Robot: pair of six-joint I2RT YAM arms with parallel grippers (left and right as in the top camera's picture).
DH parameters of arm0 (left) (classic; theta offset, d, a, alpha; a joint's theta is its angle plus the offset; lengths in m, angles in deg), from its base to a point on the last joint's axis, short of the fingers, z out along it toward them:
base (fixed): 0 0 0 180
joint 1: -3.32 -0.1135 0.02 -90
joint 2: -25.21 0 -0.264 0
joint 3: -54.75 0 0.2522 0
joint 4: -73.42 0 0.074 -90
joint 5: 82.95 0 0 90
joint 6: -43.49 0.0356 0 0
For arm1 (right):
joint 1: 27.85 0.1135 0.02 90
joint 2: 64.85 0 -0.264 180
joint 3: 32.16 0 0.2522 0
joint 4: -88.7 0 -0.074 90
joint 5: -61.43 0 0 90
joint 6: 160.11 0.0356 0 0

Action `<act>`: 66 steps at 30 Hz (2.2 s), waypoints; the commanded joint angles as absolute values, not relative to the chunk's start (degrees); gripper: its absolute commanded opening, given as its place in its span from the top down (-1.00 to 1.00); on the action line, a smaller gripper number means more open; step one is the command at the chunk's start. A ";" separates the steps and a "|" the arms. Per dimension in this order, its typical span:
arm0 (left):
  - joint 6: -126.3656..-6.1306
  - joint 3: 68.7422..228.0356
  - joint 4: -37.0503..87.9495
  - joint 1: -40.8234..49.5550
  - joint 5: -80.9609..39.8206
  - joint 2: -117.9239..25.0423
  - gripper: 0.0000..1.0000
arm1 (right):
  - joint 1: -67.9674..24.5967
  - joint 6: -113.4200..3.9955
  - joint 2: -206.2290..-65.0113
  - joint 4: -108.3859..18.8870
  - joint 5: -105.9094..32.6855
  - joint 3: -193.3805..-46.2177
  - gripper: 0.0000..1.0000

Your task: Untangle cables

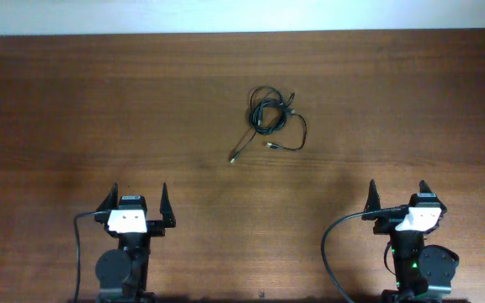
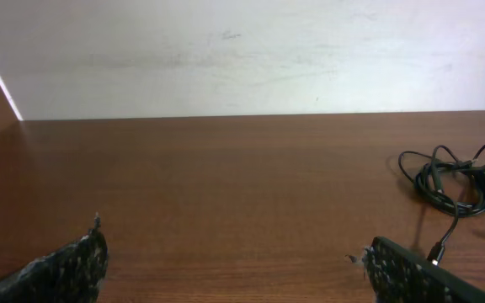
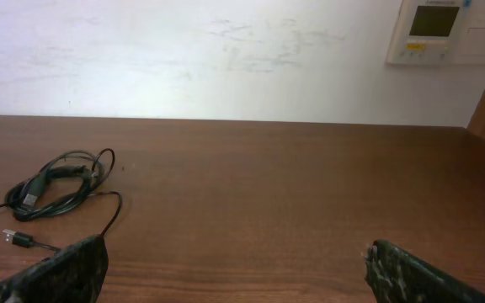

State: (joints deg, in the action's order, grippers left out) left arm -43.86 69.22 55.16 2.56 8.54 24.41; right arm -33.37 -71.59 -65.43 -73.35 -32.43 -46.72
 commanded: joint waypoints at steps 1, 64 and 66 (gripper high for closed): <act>-42.76 69.05 54.86 2.52 7.89 24.58 -0.98 | -33.11 -71.39 -65.21 -73.31 -31.71 -46.26 -0.96; -42.22 71.19 56.58 2.52 -0.92 24.58 -0.98 | -33.11 -71.39 -65.21 -73.31 -31.71 -46.26 -0.97; -43.51 73.49 56.06 2.52 -0.96 24.58 -0.98 | -33.11 -71.39 -65.21 -73.31 -31.71 -46.26 -0.97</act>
State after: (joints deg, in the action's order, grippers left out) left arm -41.60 69.51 56.08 2.56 1.77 24.41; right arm -33.37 -71.65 -65.43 -73.35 -32.43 -46.72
